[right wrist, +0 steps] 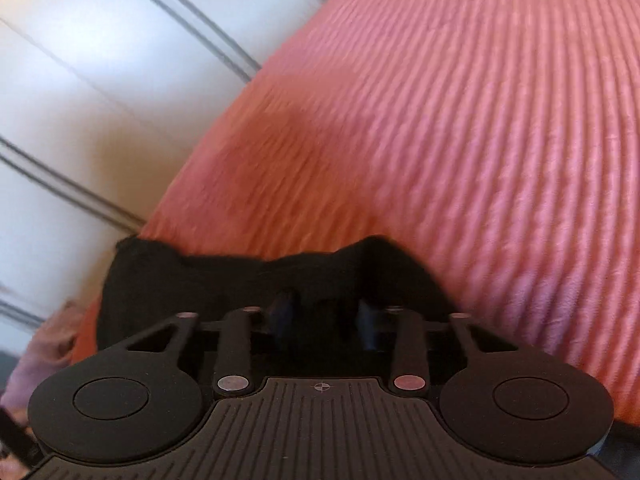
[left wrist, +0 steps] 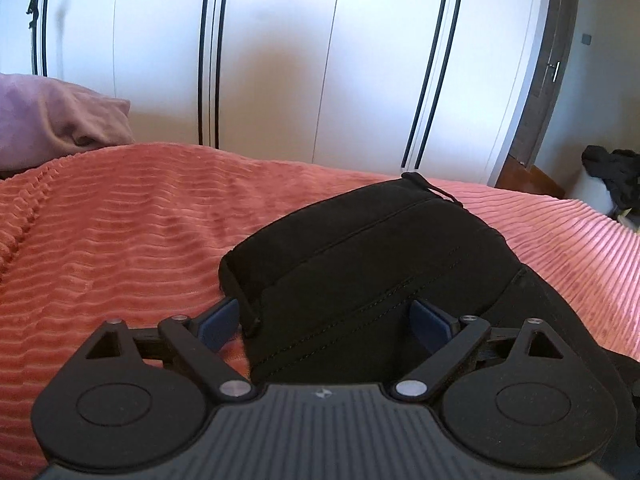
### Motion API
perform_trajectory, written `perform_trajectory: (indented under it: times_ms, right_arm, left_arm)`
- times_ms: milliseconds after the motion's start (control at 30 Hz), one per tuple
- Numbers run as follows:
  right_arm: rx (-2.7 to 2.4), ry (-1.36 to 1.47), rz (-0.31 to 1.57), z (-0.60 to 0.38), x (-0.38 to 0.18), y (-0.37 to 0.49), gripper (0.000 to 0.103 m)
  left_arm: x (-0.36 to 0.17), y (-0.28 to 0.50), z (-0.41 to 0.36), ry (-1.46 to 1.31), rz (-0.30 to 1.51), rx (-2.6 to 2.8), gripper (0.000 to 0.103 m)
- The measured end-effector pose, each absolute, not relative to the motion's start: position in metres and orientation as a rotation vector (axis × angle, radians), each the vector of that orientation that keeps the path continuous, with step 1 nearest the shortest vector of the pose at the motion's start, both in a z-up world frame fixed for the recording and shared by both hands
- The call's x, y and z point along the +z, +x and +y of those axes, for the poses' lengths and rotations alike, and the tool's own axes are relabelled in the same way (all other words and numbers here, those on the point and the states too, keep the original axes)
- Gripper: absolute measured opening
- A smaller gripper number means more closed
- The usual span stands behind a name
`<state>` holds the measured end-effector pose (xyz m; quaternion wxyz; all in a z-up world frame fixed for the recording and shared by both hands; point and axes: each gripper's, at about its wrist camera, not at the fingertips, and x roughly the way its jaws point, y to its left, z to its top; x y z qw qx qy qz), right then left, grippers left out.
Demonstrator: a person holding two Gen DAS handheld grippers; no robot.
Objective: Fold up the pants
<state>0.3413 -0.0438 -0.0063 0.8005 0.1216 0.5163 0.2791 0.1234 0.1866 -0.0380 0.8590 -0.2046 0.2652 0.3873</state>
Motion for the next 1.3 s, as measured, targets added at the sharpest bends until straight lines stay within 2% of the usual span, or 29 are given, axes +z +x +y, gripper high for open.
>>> perform_trajectory:
  times_ms: [67,100,167,233,267,333,433,533,600,633,700,833,967,1133,1300]
  right_arm:
    - [0.602,0.171,1.015,-0.035,0.008,0.344,0.021]
    - [0.589,0.175,0.984,-0.035,0.013,0.348,0.009]
    - [0.55,0.18,0.982,-0.035,0.008,0.358,0.009]
    - [0.5,0.123,1.022,-0.027,-0.009,0.356,0.012]
    - [0.473,0.088,1.01,-0.024,-0.009,0.349,0.021]
    - [0.416,0.115,0.965,-0.031,0.001,0.338,0.032]
    - [0.342,0.098,0.815,-0.04,0.026,0.303,0.033]
    - [0.433,0.144,0.771,-0.044,0.034,0.263,0.023]
    - [0.435,0.111,0.807,-0.045,0.023,0.243,0.01]
    - [0.419,0.061,0.83,-0.042,0.014,0.238,0.009]
    - [0.358,-0.029,0.876,-0.038,-0.008,0.24,0.0]
    - [0.354,0.0,0.835,-0.039,-0.02,0.248,0.0]
    - [0.359,0.063,0.824,-0.046,-0.005,0.237,0.002]
    - [0.292,0.114,0.85,-0.11,-0.004,0.191,0.002]
    - [0.025,0.189,0.845,-0.203,-0.002,0.149,0.002]
  left_arm:
    - [-0.037,0.122,0.185,-0.429,0.549,0.812,0.093]
    - [-0.037,0.122,0.184,-0.421,0.548,0.808,0.093]
    - [-0.039,0.126,0.18,-0.388,0.569,0.812,0.094]
    - [-0.042,0.13,0.176,-0.353,0.588,0.814,0.095]
    - [-0.043,0.131,0.176,-0.348,0.591,0.815,0.096]
    - [-0.042,0.129,0.177,-0.357,0.586,0.815,0.096]
    - [-0.04,0.128,0.176,-0.366,0.575,0.814,0.096]
    - [-0.036,0.131,0.163,-0.354,0.568,0.779,0.096]
    - [-0.031,0.13,0.149,-0.323,0.537,0.727,0.099]
    - [-0.029,0.131,0.142,-0.299,0.527,0.702,0.099]
    - [-0.028,0.133,0.13,-0.262,0.518,0.652,0.099]
    - [-0.036,0.142,0.119,-0.183,0.55,0.62,0.099]
    - [-0.037,0.142,0.122,-0.225,0.551,0.617,0.099]
    - [-0.034,0.138,0.096,-0.17,0.493,0.501,0.099]
    - [-0.048,0.152,0.078,-0.074,0.572,0.448,0.099]
